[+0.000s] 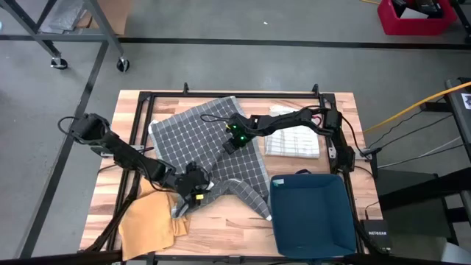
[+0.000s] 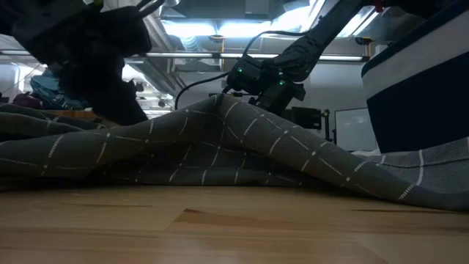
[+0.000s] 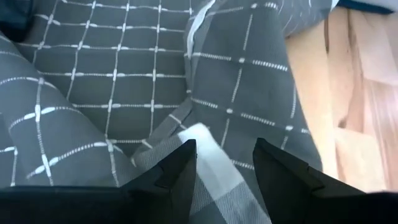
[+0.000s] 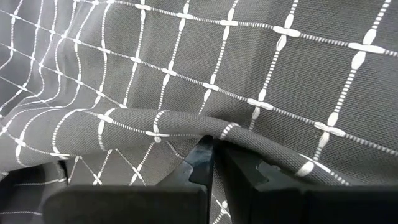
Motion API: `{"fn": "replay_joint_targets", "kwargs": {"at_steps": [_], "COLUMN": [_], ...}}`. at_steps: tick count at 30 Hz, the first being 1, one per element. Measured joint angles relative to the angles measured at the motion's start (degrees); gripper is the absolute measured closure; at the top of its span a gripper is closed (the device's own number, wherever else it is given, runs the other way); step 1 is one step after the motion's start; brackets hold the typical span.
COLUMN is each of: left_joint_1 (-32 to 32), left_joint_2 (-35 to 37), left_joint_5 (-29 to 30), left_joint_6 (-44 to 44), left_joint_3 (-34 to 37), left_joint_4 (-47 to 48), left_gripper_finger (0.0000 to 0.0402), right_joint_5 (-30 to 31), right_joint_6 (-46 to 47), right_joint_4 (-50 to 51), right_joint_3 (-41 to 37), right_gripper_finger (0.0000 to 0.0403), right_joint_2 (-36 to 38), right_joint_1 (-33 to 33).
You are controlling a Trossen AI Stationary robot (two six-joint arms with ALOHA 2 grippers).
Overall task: Fold towel
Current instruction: Fold the gray towel
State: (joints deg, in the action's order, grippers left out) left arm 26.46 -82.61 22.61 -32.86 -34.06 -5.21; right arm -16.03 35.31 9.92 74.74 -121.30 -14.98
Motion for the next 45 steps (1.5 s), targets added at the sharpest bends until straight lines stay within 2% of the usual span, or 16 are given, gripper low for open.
{"fn": "replay_joint_targets", "kwargs": {"at_steps": [5,13,17,22,27,31,38,45], "left_joint_1": [0.1,0.0,0.0,0.0,-0.7,-2.6,-5.6,-4.5], "left_joint_2": [-0.9,-0.9,-0.9,-0.9,-0.8,0.3,4.9,8.0], "left_joint_5": [-0.1,-0.1,-0.1,0.5,5.9,6.8,6.4,0.4], "left_joint_6": [-0.1,-4.3,-7.0,-5.5,-5.5,-6.0,-6.9,-12.8], "left_joint_3": [0.0,0.0,0.0,0.0,0.0,0.0,0.0,0.0], "left_joint_4": [0.9,13.6,16.6,17.0,18.3,18.4,17.9,15.9], "left_gripper_finger": [0.0251,0.0251,0.0251,0.0251,0.0251,0.0251,0.0251,0.0251], "right_joint_5": [0.0,0.0,0.0,0.0,0.0,0.0,0.0,0.0], "right_joint_6": [0.0,0.0,0.0,0.0,0.0,0.0,0.0,0.0], "right_joint_4": [0.0,0.0,0.0,0.0,0.0,0.0,0.0,0.0], "right_joint_3": [0.0,0.0,0.0,0.0,0.0,0.0,0.0,0.0], "right_gripper_finger": [0.037,0.037,0.037,0.037,0.037,0.037,0.037,0.037], "right_joint_2": [0.0,0.0,0.0,0.0,0.0,0.0,0.0,0.0], "right_joint_1": [0.0,0.0,0.0,0.0,0.0,0.0,0.0,0.0]}}
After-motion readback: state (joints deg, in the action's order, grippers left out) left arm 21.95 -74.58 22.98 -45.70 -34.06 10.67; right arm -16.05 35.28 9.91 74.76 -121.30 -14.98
